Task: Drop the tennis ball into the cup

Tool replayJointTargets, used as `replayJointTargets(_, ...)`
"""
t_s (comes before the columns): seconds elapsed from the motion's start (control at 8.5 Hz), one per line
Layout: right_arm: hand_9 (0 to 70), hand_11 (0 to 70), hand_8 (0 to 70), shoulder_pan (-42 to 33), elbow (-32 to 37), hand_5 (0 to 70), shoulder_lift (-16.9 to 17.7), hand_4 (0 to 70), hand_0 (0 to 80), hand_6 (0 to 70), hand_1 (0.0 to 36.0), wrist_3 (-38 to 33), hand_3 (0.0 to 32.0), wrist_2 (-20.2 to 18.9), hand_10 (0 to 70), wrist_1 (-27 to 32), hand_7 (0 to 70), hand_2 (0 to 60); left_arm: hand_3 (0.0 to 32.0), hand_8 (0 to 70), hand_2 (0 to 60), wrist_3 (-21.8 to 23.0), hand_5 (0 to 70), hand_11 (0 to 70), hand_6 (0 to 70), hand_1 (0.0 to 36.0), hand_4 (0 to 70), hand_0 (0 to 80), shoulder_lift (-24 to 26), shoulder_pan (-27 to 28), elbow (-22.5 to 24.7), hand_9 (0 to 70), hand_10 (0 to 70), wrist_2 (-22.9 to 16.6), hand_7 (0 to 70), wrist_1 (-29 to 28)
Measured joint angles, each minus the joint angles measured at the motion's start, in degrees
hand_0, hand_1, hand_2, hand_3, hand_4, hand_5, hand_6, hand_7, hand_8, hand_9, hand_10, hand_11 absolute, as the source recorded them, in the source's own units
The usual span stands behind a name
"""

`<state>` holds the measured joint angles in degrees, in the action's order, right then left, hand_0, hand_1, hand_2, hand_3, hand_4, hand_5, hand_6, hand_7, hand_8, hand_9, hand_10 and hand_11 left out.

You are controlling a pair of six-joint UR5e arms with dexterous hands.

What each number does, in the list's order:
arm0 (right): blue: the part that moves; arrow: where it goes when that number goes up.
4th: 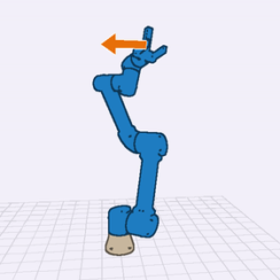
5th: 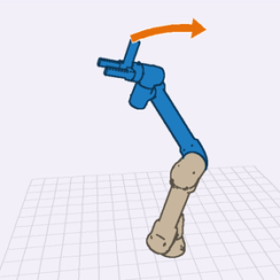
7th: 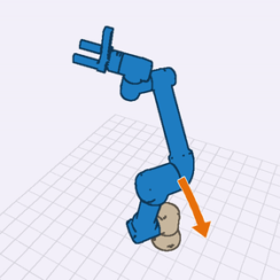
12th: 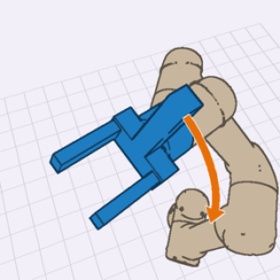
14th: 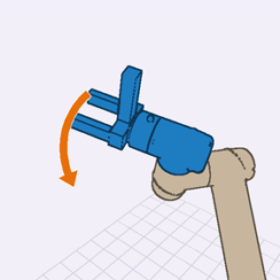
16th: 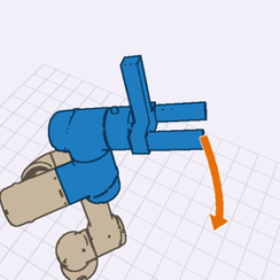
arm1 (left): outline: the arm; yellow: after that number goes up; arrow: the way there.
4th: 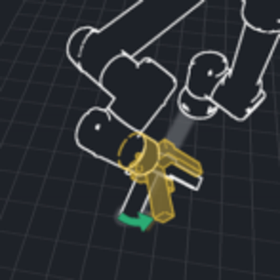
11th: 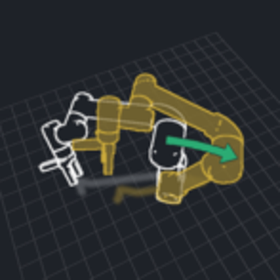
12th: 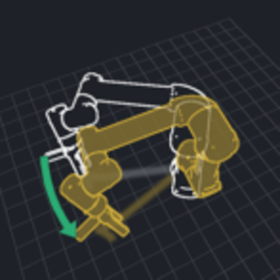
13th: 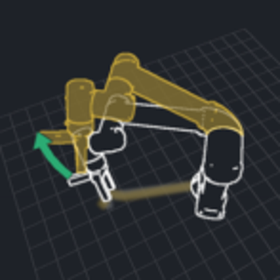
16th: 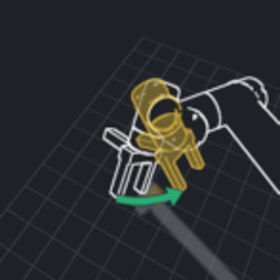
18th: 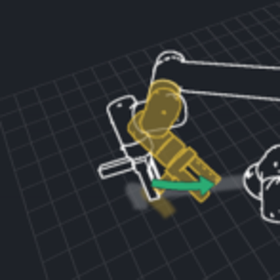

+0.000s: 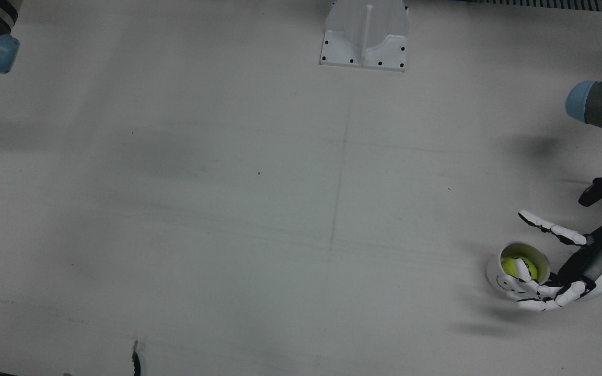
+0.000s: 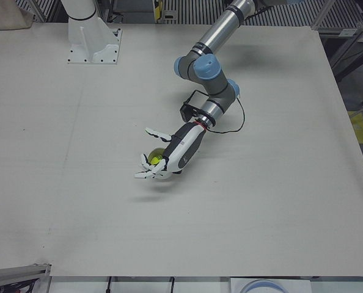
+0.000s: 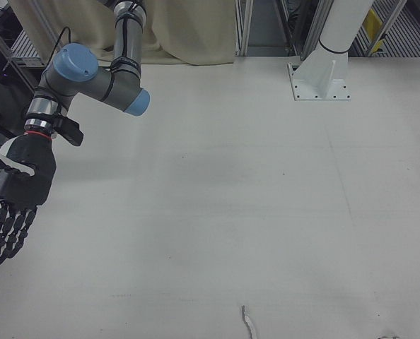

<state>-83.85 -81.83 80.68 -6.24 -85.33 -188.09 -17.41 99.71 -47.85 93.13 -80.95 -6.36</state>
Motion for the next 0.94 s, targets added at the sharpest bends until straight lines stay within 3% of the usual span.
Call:
replayJointTargets(0.12,0.0,0.0,0.0,0.0,0.0,0.0,0.0,0.0,0.0,0.0,0.0,0.0,0.0,0.0,0.0,0.0,0.0,0.0,0.0,39.1,0.1,0.0,22.9,26.7,58.5,26.0,15.7,80.0,-0.4,0.0,0.2,27.7,16.8,0.0,38.8,-0.3)
replayJointTargets(0.24,0.0,0.0,0.0,0.0,0.0,0.0,0.0,0.0,0.0,0.0,0.0,0.0,0.0,0.0,0.0,0.0,0.0,0.0,0.0,35.3,0.0,0.2,20.8,25.9,48.5,25.4,15.7,78.1,-0.5,0.0,0.5,24.2,16.3,0.0,34.2,-0.4)
replayJointTargets(0.35,0.0,0.0,0.0,0.0,0.0,0.0,0.0,0.0,0.0,0.0,0.0,0.0,0.0,0.0,0.0,0.0,0.0,0.0,0.0,34.0,0.0,0.6,20.6,25.0,47.4,25.2,15.9,77.7,-0.4,-0.2,1.6,21.9,15.7,-0.1,29.9,0.1)
replayJointTargets(0.47,0.0,0.0,0.0,0.0,0.0,0.0,0.0,0.0,0.0,0.0,0.0,0.0,0.0,0.0,0.0,0.0,0.0,0.0,0.0,33.8,0.0,1.3,20.0,25.0,45.4,24.5,17.3,75.5,-0.4,-1.0,3.9,22.4,15.8,-0.3,31.1,2.3)
replayJointTargets(0.59,0.0,0.0,0.0,0.0,0.0,0.0,0.0,0.0,0.0,0.0,0.0,0.0,0.0,0.0,0.0,0.0,0.0,0.0,0.0,35.7,0.0,2.0,20.7,26.2,52.4,22.4,19.0,71.0,-0.2,-3.5,6.0,23.6,16.7,-0.8,33.0,4.9)
replayJointTargets(0.71,0.0,0.0,0.0,0.0,0.0,0.0,0.0,0.0,0.0,0.0,0.0,0.0,0.0,0.0,0.0,0.0,0.0,0.0,0.0,37.2,0.0,2.3,22.0,26.3,60.5,21.1,19.1,68.5,0.3,-7.2,7.9,22.9,16.8,-2.1,30.6,7.4)
replayJointTargets(0.82,0.0,0.0,0.0,0.0,0.0,0.0,0.0,0.0,0.0,0.0,0.0,0.0,0.0,0.0,0.0,0.0,0.0,0.0,0.0,34.9,0.0,2.5,20.0,27.0,49.7,21.2,19.4,67.7,0.8,-11.1,9.2,22.8,17.4,-3.6,31.1,8.9)
replayJointTargets(0.94,0.0,0.0,0.0,0.0,0.0,0.0,0.0,0.0,0.0,0.0,0.0,0.0,0.0,0.0,0.0,0.0,0.0,0.0,0.0,34.1,0.0,2.6,19.3,26.2,45.6,21.7,19.8,69.0,1.4,-15.7,10.1,23.0,16.8,-5.5,32.4,9.8)
